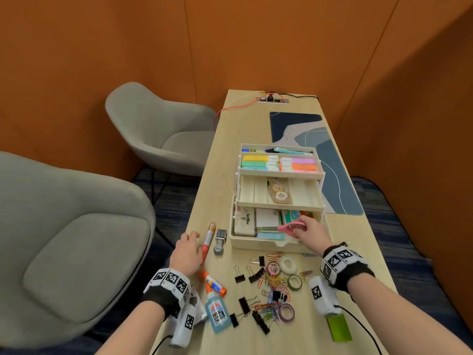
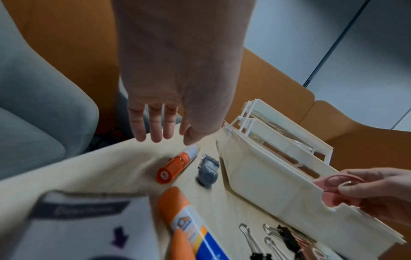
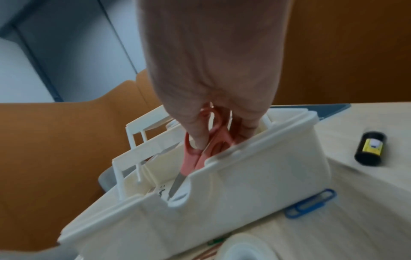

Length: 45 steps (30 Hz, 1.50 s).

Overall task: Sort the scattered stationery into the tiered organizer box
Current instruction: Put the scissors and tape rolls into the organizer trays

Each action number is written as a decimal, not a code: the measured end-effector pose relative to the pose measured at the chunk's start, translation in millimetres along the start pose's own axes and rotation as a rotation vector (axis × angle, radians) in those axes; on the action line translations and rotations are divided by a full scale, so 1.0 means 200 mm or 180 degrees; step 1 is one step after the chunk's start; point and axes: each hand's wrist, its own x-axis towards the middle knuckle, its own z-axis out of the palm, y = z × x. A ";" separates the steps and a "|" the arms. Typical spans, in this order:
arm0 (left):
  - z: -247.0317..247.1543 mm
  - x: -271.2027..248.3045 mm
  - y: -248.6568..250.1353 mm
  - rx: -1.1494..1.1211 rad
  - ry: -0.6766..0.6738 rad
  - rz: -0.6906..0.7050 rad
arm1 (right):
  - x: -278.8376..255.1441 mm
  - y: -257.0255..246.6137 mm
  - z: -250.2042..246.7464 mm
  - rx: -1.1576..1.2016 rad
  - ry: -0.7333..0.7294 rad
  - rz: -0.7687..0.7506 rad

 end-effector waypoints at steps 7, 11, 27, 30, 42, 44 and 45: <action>-0.04 -0.02 -0.04 -0.0069 -0.0004 0.0090 | 0.11 -0.01 0.01 0.0010 -0.0423 0.0440; -0.03 -0.04 -0.06 -0.0165 0.0000 0.0148 | 0.14 -0.01 0.01 0.0837 -0.0389 0.0723; 0.03 0.04 0.01 -0.0159 -0.0327 -0.0084 | 0.19 0.02 0.00 0.1118 -0.0402 0.1009; 0.05 0.07 0.04 -0.0124 -0.0392 -0.0150 | 0.19 0.02 0.00 0.0942 -0.0422 0.1048; 0.00 0.09 0.00 -0.0419 -0.0459 -0.0233 | 0.23 0.02 0.05 -0.0569 -0.0286 0.0914; -0.02 0.09 -0.02 -0.0619 -0.0493 -0.0244 | 0.21 0.02 0.08 -0.0832 -0.0142 0.0785; -0.04 0.08 -0.02 -0.0736 -0.0480 -0.0243 | 0.20 0.02 0.09 -0.0873 -0.0116 0.0729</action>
